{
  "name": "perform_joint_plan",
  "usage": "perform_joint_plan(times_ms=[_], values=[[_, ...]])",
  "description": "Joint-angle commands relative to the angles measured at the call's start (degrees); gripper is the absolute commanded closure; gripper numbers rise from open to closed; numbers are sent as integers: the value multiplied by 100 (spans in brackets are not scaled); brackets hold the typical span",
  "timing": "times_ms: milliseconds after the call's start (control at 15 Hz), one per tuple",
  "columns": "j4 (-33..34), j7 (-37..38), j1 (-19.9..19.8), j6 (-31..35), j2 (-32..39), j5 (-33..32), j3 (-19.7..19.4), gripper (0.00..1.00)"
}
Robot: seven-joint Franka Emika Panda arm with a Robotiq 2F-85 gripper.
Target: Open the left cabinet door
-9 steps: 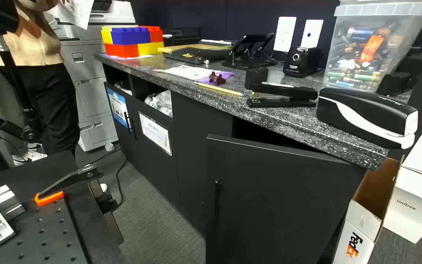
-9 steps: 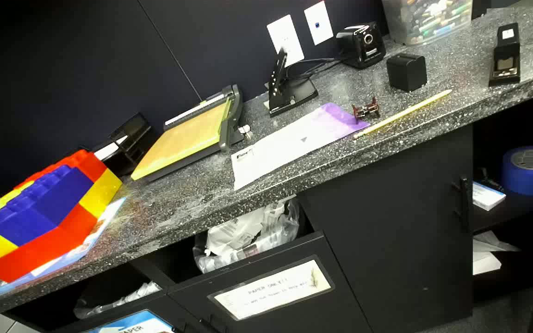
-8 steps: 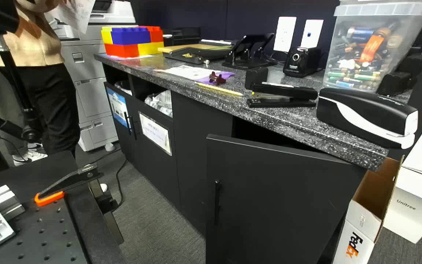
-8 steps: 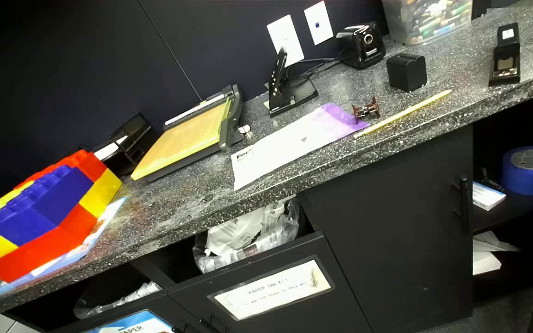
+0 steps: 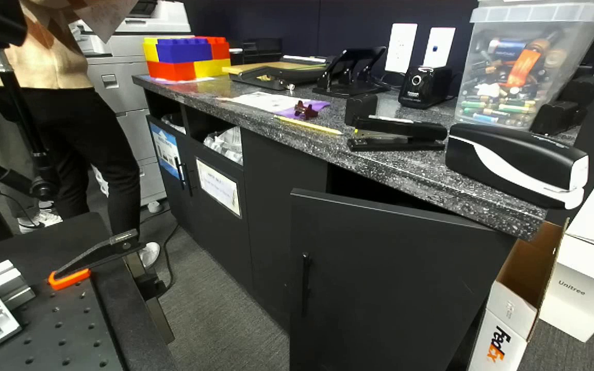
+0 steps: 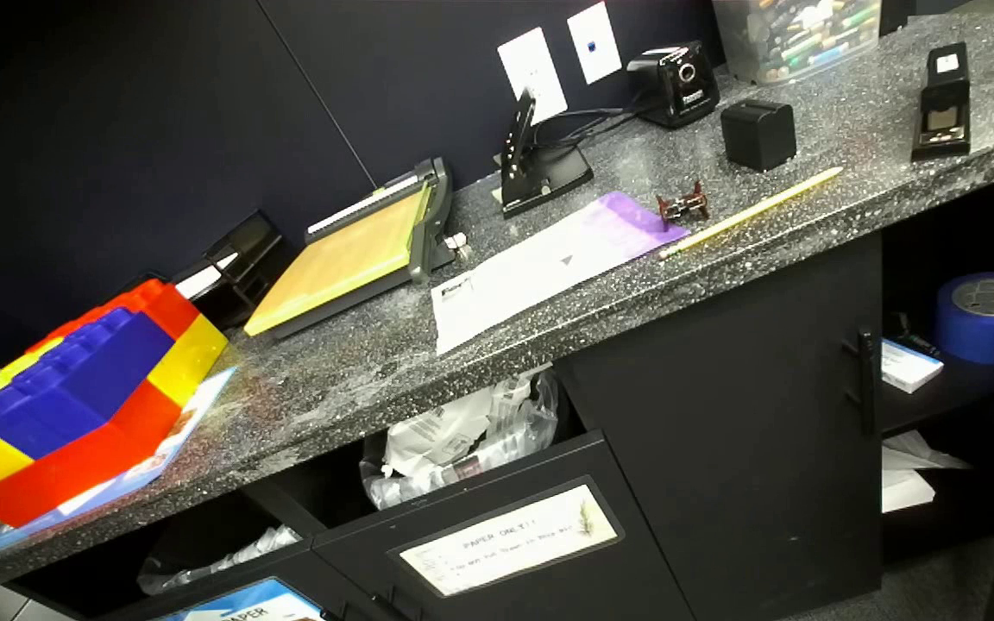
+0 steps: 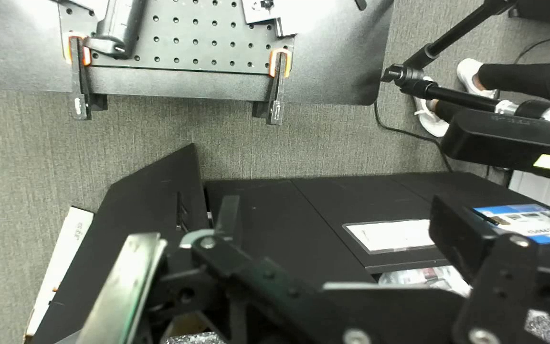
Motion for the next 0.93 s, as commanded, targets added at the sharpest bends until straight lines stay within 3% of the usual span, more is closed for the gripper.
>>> perform_joint_plan(times_ms=[0, 400, 867], values=[[14, -47, -95, -24, 6, 46, 74, 0], [-28, 150, -141, 1260, 1466, -53, 317, 0], [306, 545, -107, 3264, 3950, -188, 562, 0]])
